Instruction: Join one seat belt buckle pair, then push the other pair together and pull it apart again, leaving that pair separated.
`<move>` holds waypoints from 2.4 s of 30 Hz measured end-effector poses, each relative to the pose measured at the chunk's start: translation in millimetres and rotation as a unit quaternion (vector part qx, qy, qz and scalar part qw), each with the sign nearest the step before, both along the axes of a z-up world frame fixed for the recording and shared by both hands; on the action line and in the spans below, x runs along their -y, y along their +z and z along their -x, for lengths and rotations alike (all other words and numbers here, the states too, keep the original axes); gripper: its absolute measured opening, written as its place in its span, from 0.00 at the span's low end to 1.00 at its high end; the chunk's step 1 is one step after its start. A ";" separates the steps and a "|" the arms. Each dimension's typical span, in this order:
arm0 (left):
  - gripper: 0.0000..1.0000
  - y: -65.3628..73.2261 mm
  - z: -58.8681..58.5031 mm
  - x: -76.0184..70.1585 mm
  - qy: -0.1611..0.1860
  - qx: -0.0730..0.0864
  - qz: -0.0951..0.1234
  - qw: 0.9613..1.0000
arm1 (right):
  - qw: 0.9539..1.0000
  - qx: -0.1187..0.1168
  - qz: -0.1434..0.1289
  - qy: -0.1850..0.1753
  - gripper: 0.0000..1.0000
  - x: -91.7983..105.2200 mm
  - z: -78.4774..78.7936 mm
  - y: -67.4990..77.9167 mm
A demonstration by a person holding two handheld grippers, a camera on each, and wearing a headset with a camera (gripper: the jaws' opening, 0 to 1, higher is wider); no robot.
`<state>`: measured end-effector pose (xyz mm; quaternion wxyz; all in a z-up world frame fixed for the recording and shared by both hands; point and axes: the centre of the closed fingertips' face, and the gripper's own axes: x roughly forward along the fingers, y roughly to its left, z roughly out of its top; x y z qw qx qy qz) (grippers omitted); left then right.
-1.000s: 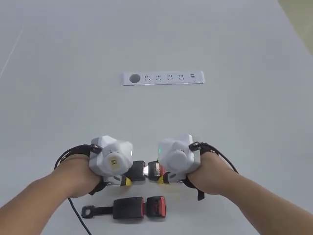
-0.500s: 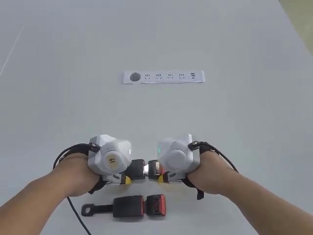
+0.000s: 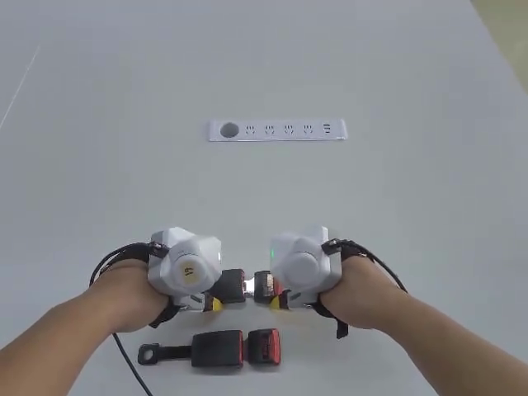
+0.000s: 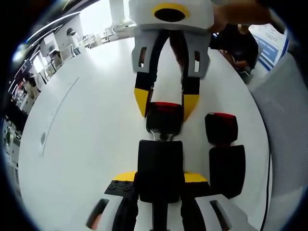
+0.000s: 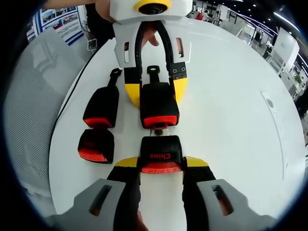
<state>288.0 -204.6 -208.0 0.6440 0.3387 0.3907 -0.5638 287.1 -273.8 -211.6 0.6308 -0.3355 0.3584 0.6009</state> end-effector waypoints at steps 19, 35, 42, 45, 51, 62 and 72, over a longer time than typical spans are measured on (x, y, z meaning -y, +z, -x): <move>0.33 3.1 1.8 1.3 0.007 0.000 0.006 1.000 | 0.999 -0.001 -0.023 -0.024 0.32 26.8 1.4 1.4; 0.33 -4.7 -2.3 -2.9 0.010 0.000 0.007 1.000 | 0.999 0.006 0.013 -0.029 0.33 89.8 9.8 1.3; 0.33 -3.7 -1.5 -2.0 0.017 0.001 0.007 1.000 | 0.999 0.005 0.034 -0.039 0.33 124.9 10.6 -0.9; 0.34 -1.8 -0.4 -1.3 0.022 0.001 0.009 1.000 | 0.998 0.003 0.042 -0.043 0.33 134.3 12.1 -1.7; 0.34 0.3 0.6 -1.5 0.040 -0.001 0.017 0.999 | 0.998 -0.001 0.048 -0.048 0.33 139.6 14.5 -3.5; 0.34 -3.4 -1.6 -4.1 0.058 -0.001 0.021 0.998 | 0.996 0.009 0.073 -0.044 0.40 137.5 15.5 -1.8; 0.41 14.9 10.2 -11.3 0.074 0.029 0.047 0.996 | 0.997 0.030 0.049 -0.052 0.44 122.1 23.4 26.1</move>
